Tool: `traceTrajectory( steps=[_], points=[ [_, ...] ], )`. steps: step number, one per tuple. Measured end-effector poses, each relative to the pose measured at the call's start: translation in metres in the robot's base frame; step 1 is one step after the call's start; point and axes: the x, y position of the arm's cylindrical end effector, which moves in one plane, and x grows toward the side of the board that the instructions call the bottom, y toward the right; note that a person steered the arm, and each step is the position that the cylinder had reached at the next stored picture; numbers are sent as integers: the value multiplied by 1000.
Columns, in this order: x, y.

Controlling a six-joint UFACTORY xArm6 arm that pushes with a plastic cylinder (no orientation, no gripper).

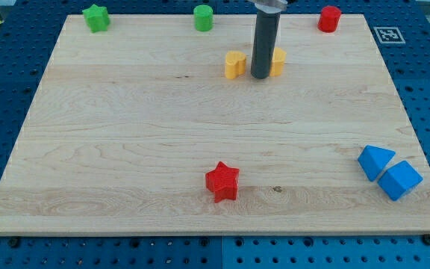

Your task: Point at the red circle

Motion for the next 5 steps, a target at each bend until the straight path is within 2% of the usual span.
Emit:
traceTrajectory(
  steps=[2,3,5],
  points=[
    [-30,24],
    [-28,28],
    [15,120]
  ],
)
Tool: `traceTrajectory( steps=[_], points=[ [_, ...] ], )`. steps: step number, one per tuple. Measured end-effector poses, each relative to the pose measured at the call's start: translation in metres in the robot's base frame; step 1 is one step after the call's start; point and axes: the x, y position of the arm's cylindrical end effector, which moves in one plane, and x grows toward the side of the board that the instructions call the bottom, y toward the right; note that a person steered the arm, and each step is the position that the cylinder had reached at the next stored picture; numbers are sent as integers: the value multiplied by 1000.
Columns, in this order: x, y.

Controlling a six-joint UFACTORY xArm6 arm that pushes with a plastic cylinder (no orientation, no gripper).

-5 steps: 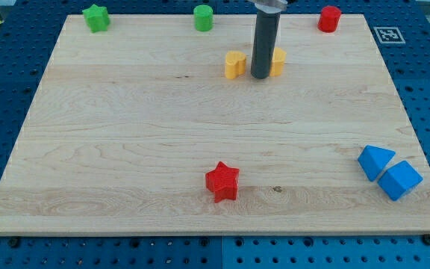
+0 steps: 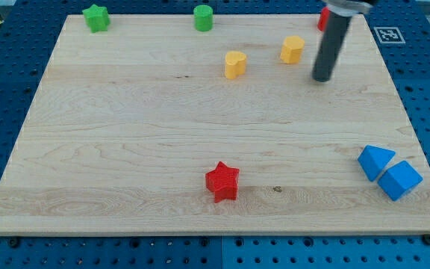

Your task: Point at the red circle

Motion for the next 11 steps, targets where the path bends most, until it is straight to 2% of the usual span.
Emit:
traceTrajectory(
  steps=[1,6,7,10,11],
  points=[
    [-8,47],
    [-19,52],
    [-42,64],
    [-171,68],
    [-171,68]
  ],
)
